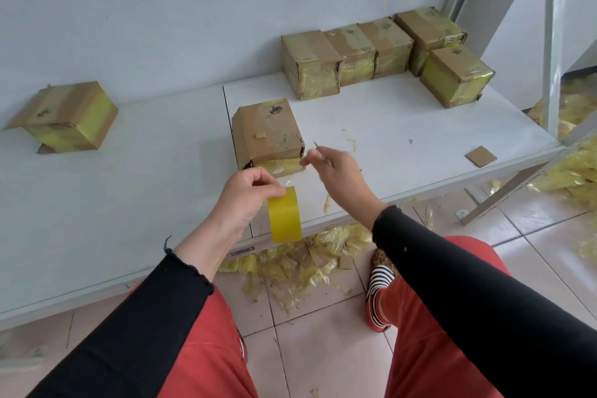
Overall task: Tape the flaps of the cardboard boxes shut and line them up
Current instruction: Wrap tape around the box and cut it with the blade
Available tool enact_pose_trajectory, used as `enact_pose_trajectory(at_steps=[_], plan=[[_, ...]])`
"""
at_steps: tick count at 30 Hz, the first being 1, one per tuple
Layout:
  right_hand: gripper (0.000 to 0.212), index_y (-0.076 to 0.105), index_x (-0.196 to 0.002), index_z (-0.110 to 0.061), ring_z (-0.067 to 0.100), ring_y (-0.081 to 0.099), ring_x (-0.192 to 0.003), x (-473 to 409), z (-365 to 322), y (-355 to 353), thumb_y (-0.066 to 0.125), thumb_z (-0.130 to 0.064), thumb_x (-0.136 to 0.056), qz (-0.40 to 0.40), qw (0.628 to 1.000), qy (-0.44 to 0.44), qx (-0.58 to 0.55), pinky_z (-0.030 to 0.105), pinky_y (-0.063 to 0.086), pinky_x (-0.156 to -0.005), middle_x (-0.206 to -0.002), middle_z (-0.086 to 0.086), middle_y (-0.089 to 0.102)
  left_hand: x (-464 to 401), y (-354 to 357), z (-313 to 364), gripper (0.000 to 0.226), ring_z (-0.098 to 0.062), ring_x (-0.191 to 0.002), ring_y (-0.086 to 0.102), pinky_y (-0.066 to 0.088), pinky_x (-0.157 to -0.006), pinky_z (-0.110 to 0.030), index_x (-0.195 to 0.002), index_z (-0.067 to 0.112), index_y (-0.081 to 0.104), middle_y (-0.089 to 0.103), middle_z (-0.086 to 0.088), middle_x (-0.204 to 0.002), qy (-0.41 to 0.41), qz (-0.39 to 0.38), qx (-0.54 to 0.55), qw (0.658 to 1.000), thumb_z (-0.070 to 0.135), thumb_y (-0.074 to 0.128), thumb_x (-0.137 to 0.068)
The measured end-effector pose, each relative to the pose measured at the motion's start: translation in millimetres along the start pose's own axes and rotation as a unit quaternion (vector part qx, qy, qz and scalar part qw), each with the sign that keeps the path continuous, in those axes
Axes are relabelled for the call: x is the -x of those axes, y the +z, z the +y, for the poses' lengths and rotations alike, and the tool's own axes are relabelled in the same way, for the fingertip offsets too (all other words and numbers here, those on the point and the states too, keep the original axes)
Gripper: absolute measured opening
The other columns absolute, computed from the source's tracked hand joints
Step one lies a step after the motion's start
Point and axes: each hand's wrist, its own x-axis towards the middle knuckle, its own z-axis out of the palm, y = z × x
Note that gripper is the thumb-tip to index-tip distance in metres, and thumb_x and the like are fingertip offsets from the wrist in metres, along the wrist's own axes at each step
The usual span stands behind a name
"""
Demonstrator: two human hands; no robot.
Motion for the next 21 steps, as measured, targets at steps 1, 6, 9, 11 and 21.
enact_pose_trajectory(at_steps=[1,6,9,11,21], plan=[[0.033,0.065,-0.092,-0.015,0.007,0.04,-0.052,15,1,1,0.046,-0.038,-0.108,-0.045,0.999,0.014,-0.013,0.026,0.035,-0.055,-0.057,-0.014,0.051,-2,-3,0,0.018,0.002,-0.066,0.06,0.043,-0.075,-0.025,-0.072,0.017,0.068,0.065,0.013,-0.067,0.008,-0.002,-0.012,1.0,0.014,0.083,-0.082],[0.029,0.045,-0.087,-0.014,0.001,0.035,-0.067,71,-7,7,0.038,-0.027,-0.111,-0.237,0.968,-0.045,-0.067,0.018,0.034,-0.067,-0.08,-0.014,0.041,-8,-7,-4,0.022,-0.014,-0.071,0.048,0.04,-0.073,-0.033,-0.082,0.005,0.064,0.054,-0.001,-0.074,0.094,0.014,-0.049,0.994,0.02,0.075,-0.094],[0.021,0.059,-0.114,-0.027,-0.002,0.057,-0.092,81,-26,4,0.04,-0.018,-0.111,-0.239,0.962,-0.039,-0.125,0.019,0.043,-0.093,-0.098,-0.021,0.062,-12,-6,5,0.019,-0.011,-0.069,0.057,0.048,-0.068,-0.026,-0.081,0.011,0.067,0.061,0.001,-0.073,0.106,0.017,-0.002,0.994,0.02,0.071,-0.098],[0.026,0.054,-0.13,-0.006,0.013,0.067,-0.106,82,-35,0,0.042,-0.018,-0.11,-0.209,0.961,-0.044,-0.174,0.024,0.049,-0.096,-0.115,0.013,0.067,-18,-6,19,0.019,-0.007,-0.065,0.063,0.052,-0.06,-0.021,-0.078,0.019,0.07,0.066,0.006,-0.07,0.107,0.016,0.035,0.993,0.021,0.072,-0.096],[0.018,0.047,-0.099,-0.02,0.026,0.077,-0.079,89,-41,-6,0.047,-0.034,-0.109,-0.087,0.971,0.105,-0.197,0.045,0.059,-0.079,-0.086,0.014,0.077,-113,-32,100,0.009,-0.007,-0.072,0.056,0.047,-0.075,-0.021,-0.086,0.015,0.075,0.068,0.002,-0.083,0.138,0.095,0.055,0.984,0.021,0.08,-0.09]])
